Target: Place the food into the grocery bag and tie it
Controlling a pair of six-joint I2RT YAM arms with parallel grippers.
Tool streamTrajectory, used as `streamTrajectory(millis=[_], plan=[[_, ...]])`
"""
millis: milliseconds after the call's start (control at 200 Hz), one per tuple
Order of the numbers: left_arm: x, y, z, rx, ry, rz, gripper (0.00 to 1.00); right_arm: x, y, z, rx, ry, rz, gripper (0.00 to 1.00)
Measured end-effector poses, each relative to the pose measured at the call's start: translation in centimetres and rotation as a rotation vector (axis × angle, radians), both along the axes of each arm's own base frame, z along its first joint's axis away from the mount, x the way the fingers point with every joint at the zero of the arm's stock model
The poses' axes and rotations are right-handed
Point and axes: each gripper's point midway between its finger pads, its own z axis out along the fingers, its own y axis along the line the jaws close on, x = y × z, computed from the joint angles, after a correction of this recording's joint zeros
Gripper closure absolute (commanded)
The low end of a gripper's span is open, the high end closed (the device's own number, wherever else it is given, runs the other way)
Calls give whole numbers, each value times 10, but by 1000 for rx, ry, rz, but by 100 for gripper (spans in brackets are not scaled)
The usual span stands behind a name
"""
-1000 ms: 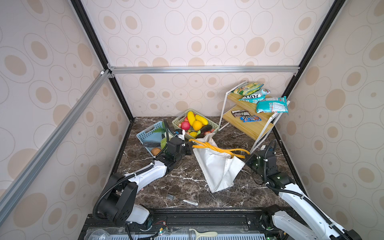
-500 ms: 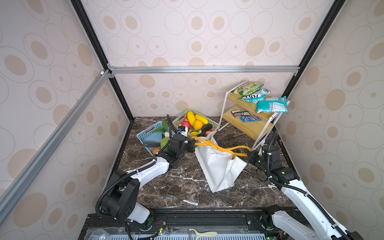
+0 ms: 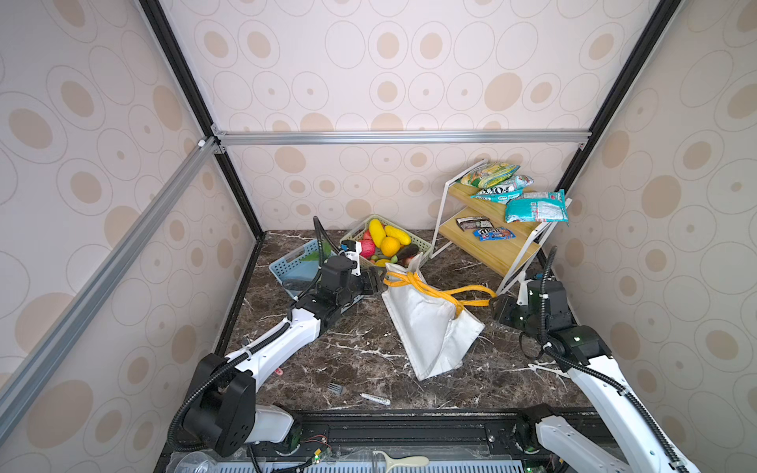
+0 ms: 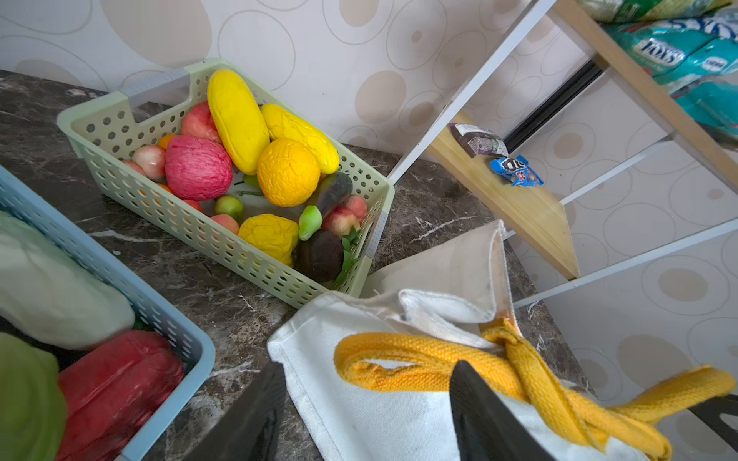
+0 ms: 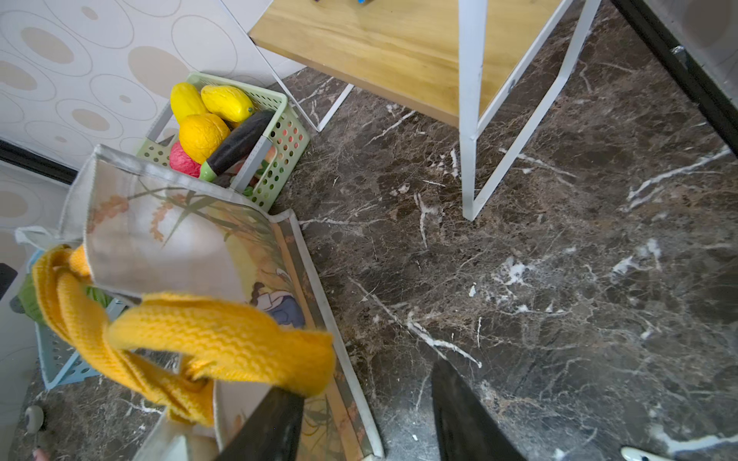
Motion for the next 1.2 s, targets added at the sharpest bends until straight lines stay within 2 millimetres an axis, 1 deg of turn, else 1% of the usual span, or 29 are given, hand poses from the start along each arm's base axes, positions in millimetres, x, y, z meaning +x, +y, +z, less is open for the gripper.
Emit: streamTrajectory(millis=[45,170,195,205,215,225,285,335,400,440,500,620,685,755,810,855,915,955,1045,1150,1200], plan=[[0,4,5,-9,-3,9,29,-1,0,7,-8,-5,12,35],[4,19,21,-9,-20,51,19,-4,-2,26,-10,-19,24,30],[5,22,24,-7,-25,62,14,-4,-4,30,-10,-26,22,29],[5,23,26,-6,-27,66,10,-5,-5,32,-10,-28,21,28],[6,25,27,-4,-29,70,4,-5,-5,34,-11,-31,20,27],[6,26,29,-1,-31,76,2,-5,-7,36,-12,-34,16,26],[9,34,37,10,-50,106,1,-3,-13,47,-16,-58,-2,22],[11,44,43,27,-62,145,1,-1,-19,49,-18,-67,-25,18],[15,60,46,60,-72,213,1,3,-28,44,-36,-58,-63,12],[19,71,46,90,-79,265,1,6,-35,38,-44,-50,-95,0],[23,92,44,152,-89,349,1,10,-46,24,-64,-33,-142,0],[29,132,40,304,-121,486,1,13,-70,-17,-127,50,-235,0],[31,154,32,390,-121,538,1,13,-79,-34,-154,85,-269,0],[32,177,13,480,-104,570,1,14,-85,-48,-177,94,-291,0],[31,192,-9,549,-89,579,1,16,-89,-59,-193,83,-308,0],[27,201,-34,604,-69,570,1,18,-91,-68,-206,73,-313,0],[17,212,-70,667,-39,554,1,18,-94,-82,-231,66,-312,0],[10,216,-87,685,-42,555,1,18,-95,-91,-248,59,-302,1],[2,224,-100,696,-90,563,1,21,-96,-105,-283,33,-280,1],[-11,224,-122,695,-118,537,1,28,-96,-117,-317,7,-251,1],[-13,225,-121,671,-155,543,1,31,-95,-120,-332,-13,-239,1]])
